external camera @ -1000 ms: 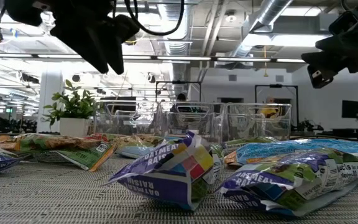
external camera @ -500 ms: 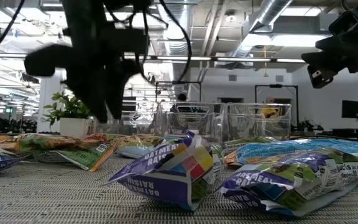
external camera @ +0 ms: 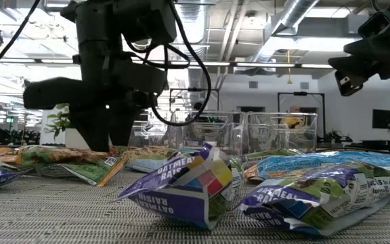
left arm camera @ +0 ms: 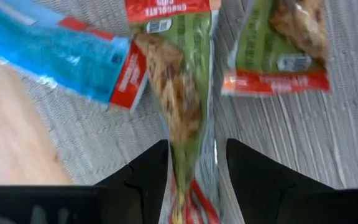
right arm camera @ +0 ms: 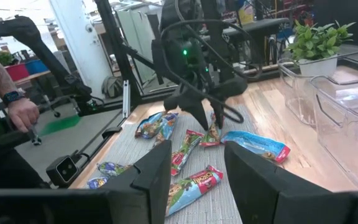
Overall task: Pick and place Granola Bars by type
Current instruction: Put the red granola bar into the middle transparent bin
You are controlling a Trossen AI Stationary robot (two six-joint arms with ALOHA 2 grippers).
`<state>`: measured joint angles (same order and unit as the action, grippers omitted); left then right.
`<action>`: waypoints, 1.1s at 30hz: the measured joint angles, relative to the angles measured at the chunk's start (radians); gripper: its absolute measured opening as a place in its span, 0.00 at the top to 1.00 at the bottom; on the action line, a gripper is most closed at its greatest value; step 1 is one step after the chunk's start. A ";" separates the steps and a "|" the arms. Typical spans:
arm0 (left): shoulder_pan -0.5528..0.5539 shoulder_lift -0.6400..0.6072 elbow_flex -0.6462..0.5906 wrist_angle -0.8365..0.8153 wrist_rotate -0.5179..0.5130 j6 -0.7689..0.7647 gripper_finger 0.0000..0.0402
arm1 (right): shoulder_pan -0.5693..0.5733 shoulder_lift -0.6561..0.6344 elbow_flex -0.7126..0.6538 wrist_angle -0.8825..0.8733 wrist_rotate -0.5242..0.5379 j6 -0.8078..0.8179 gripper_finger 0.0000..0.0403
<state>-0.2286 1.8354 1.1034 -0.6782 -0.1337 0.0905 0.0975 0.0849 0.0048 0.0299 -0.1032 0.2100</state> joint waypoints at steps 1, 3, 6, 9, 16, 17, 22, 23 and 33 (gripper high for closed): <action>0.000 0.000 -0.001 -0.001 0.002 0.000 0.62 | 0.000 0.000 0.000 0.001 0.000 0.000 0.64; 0.000 -0.001 -0.005 0.008 0.008 0.000 0.65 | 0.000 0.001 0.000 0.000 0.000 0.000 0.64; 0.000 -0.001 -0.007 0.014 0.023 0.000 0.73 | 0.000 -0.001 0.000 0.005 0.000 0.000 0.65; 0.000 -0.001 -0.008 0.014 0.025 -0.007 0.84 | 0.000 0.000 0.000 0.001 0.000 0.000 0.65; 0.000 -0.001 -0.008 0.016 0.023 -0.069 0.97 | 0.000 0.000 0.000 0.000 0.000 0.000 0.64; 0.000 -0.001 -0.008 0.017 0.022 -0.075 0.97 | 0.000 0.000 0.000 0.000 0.000 0.000 0.64; 0.000 -0.001 -0.003 0.019 0.021 -0.099 0.89 | 0.000 0.000 0.000 0.000 0.000 0.000 0.65; 0.000 -0.003 -0.001 0.025 0.021 -0.102 0.87 | 0.000 0.000 0.000 0.001 0.000 0.000 0.65; 0.001 -0.088 0.028 0.150 -0.015 -0.134 0.86 | 0.000 0.000 0.000 0.000 0.000 0.000 0.65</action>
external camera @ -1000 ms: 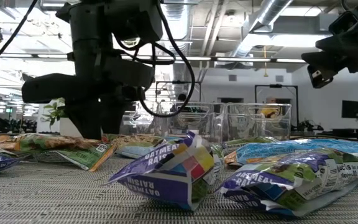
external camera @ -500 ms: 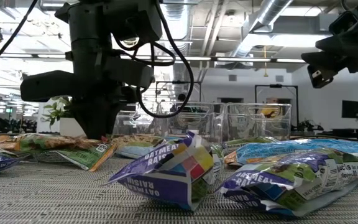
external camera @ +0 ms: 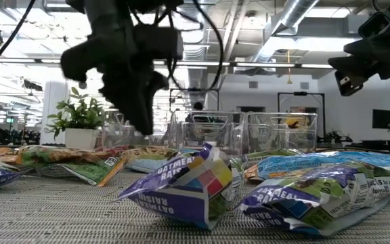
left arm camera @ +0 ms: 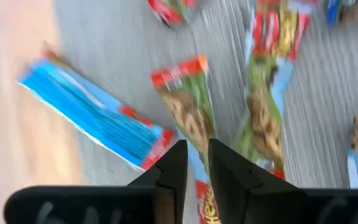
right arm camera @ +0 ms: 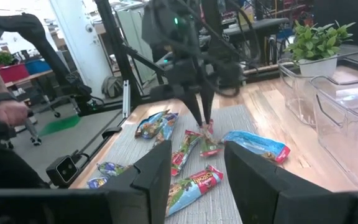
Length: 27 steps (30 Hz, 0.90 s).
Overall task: Pick and place Granola Bars by type
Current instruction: Put the red granola bar into the middle transparent bin
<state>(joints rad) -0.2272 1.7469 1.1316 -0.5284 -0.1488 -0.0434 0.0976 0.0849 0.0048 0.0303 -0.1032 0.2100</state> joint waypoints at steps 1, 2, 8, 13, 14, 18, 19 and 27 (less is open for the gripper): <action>0.000 -0.010 0.000 0.010 -0.010 0.005 0.86 | 0.000 0.000 0.000 0.000 0.000 0.000 0.65; 0.001 -0.020 0.000 0.016 -0.018 0.014 0.87 | 0.000 0.000 0.000 0.000 0.000 0.000 0.65; 0.007 -0.032 0.000 0.014 -0.015 0.042 0.90 | 0.000 0.000 0.000 0.000 0.000 0.000 0.64; 0.006 -0.032 -0.004 -0.003 0.012 0.028 0.90 | 0.000 0.000 0.000 0.000 0.000 0.000 0.65; 0.006 -0.032 -0.008 -0.003 0.014 0.021 0.90 | 0.000 0.000 0.000 0.000 0.000 0.000 0.65; 0.006 -0.021 -0.023 -0.014 0.048 -0.009 0.90 | 0.000 0.000 0.000 0.000 0.000 0.000 0.65; 0.007 -0.013 -0.023 -0.016 0.060 -0.013 0.89 | 0.000 0.000 0.000 0.000 0.000 0.000 0.64; 0.006 0.017 -0.024 -0.011 0.091 -0.027 0.73 | 0.000 0.000 0.000 0.000 0.000 0.000 0.65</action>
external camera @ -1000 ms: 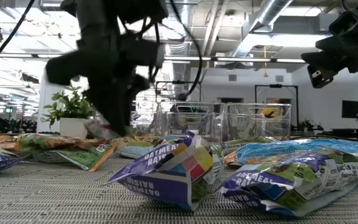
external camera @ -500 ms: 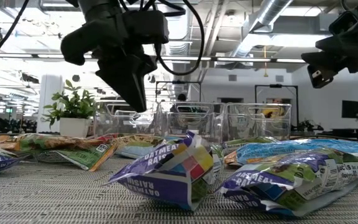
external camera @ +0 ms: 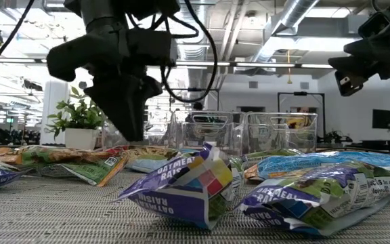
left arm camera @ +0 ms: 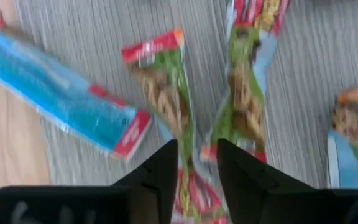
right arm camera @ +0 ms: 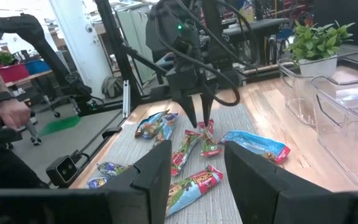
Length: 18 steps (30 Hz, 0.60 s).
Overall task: Pick and place Granola Bars by type
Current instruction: Put the red granola bar into the middle transparent bin
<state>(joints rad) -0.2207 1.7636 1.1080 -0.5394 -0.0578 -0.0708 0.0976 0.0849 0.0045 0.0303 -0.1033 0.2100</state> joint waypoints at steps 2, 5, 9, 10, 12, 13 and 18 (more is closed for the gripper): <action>0.000 0.006 0.000 -0.008 -0.003 0.000 0.69 | 0.000 0.000 0.000 0.000 0.000 0.000 0.65; 0.000 0.024 0.001 -0.005 -0.003 -0.001 0.64 | 0.000 0.000 0.000 0.000 0.000 0.000 0.64; 0.000 0.057 0.000 -0.009 -0.006 0.000 0.61 | 0.000 0.000 0.000 0.000 0.000 0.000 0.64; 0.000 0.065 0.000 -0.010 -0.008 0.000 0.61 | 0.000 0.000 0.000 0.003 0.000 0.000 0.65; 0.001 0.077 0.000 -0.001 -0.008 0.001 0.61 | 0.000 0.000 0.000 0.000 0.000 0.000 0.65; 0.001 0.086 0.000 0.005 -0.008 0.000 0.61 | 0.000 -0.001 0.000 0.002 0.000 0.000 0.65; 0.001 0.090 0.000 0.019 -0.008 0.006 0.67 | 0.000 0.000 0.000 0.004 0.000 0.000 0.64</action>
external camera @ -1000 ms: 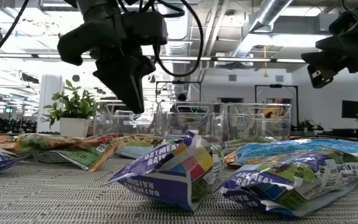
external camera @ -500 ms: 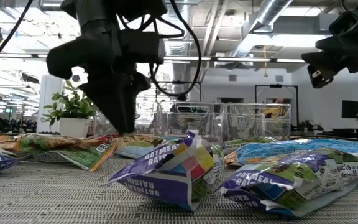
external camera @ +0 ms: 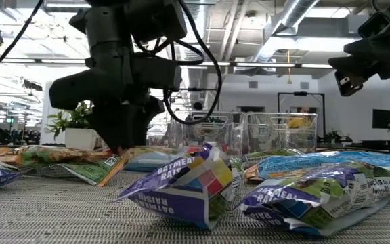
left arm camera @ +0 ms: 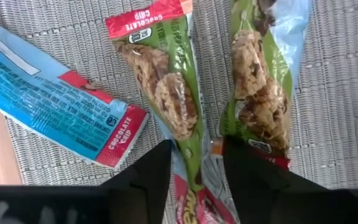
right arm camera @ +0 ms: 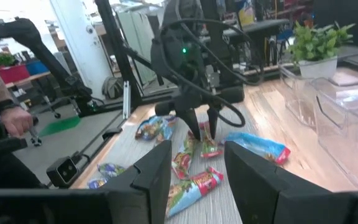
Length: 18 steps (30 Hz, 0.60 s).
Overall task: Pick and place Granola Bars by type
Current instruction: Put the red granola bar into the middle transparent bin
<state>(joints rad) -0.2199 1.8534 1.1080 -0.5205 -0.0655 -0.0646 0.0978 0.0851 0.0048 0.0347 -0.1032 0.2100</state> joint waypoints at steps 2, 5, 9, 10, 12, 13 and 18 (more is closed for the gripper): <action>0.000 0.000 0.000 0.000 -0.001 0.006 0.72 | 0.000 0.000 0.000 -0.004 0.000 0.000 0.64; 0.000 0.000 0.000 0.000 -0.001 0.003 0.81 | 0.000 0.000 0.000 -0.004 0.000 0.000 0.65; 0.000 0.000 0.000 0.015 -0.001 -0.007 0.95 | 0.000 0.000 0.000 -0.004 0.000 0.000 0.65; 0.000 0.000 0.000 0.020 -0.001 -0.008 0.97 | 0.000 0.000 0.000 -0.004 0.000 0.000 0.65; 0.000 0.000 0.000 0.032 -0.002 -0.023 0.98 | 0.000 0.000 0.000 -0.004 0.000 0.000 0.65; 0.000 0.000 0.000 0.045 -0.002 -0.031 0.97 | 0.000 0.000 0.000 -0.004 0.000 0.000 0.64; 0.000 -0.019 0.000 0.119 -0.028 -0.055 0.93 | 0.000 0.000 0.000 -0.004 0.000 0.000 0.65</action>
<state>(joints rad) -0.2199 1.8340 1.1076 -0.4020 -0.0932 -0.1191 0.0978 0.0853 0.0044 0.0303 -0.1032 0.2100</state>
